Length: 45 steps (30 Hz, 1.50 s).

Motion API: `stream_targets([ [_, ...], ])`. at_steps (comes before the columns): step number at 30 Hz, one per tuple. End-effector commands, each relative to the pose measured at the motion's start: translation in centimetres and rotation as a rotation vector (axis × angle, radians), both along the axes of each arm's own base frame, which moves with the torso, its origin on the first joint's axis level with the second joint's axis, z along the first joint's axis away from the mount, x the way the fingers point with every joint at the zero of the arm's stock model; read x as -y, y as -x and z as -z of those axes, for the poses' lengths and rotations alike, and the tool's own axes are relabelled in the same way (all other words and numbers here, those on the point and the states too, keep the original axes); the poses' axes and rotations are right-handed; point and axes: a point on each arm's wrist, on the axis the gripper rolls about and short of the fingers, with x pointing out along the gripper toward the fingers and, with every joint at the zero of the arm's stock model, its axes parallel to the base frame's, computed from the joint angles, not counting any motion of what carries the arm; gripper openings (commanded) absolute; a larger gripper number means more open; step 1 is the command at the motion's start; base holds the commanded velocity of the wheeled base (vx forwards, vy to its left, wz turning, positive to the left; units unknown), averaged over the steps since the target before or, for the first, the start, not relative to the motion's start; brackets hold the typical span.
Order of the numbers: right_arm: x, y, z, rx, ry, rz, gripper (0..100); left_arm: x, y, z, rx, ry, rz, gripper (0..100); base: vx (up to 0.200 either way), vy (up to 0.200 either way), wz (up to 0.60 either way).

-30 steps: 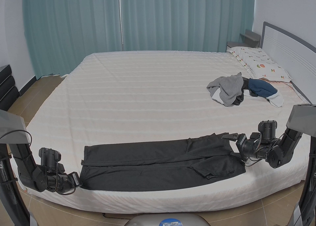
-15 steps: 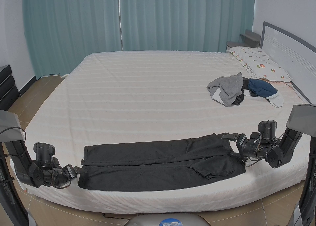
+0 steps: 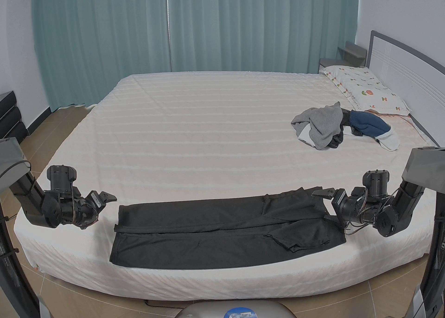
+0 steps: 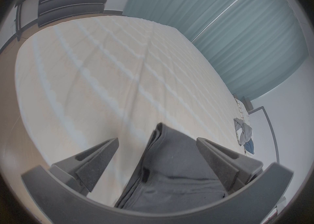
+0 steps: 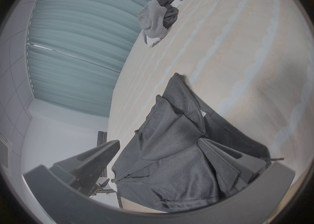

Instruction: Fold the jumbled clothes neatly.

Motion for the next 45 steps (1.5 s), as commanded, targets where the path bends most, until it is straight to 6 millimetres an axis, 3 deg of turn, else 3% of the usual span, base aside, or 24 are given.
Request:
stream_targets([
  [1, -0.1, -0.2, 0.6, -0.011, 0.002, -0.003, 100, 2.0, -3.3, 3.0, -0.049, -0.009, 0.047, 100, 0.000, 0.000, 0.00],
  [11, -0.2, -0.2, 0.9, -0.020, 0.004, -0.007, 100, 2.5, -4.9, 4.3, -0.044, -0.029, 0.042, 100, 0.000, 0.000, 0.00],
  [12, -0.2, -0.2, 0.9, -0.018, 0.005, -0.007, 100, 2.5, -4.9, 4.3, -0.044, -0.030, 0.040, 0, 0.000, 0.000, 0.00],
  [35, -0.3, -0.1, 1.0, -0.020, 0.005, -0.011, 100, 2.2, -5.2, 4.9, 0.005, -0.047, -0.080, 0, 0.000, 0.000, 0.00],
  [36, -0.3, -0.1, 1.0, -0.020, 0.005, -0.011, 100, 2.2, -5.1, 4.9, 0.004, -0.046, -0.078, 100, 0.000, 0.000, 0.00],
  [41, 0.0, -0.2, 0.7, -0.014, -0.009, -0.011, 100, 2.1, -5.1, 4.9, 0.004, -0.039, -0.078, 100, 0.000, 0.000, 0.00],
  [45, 1.4, -0.3, -0.4, -0.009, -0.092, -0.028, 100, 1.9, -5.3, 4.6, 0.011, 0.009, -0.111, 100, 0.000, 0.000, 0.00],
])
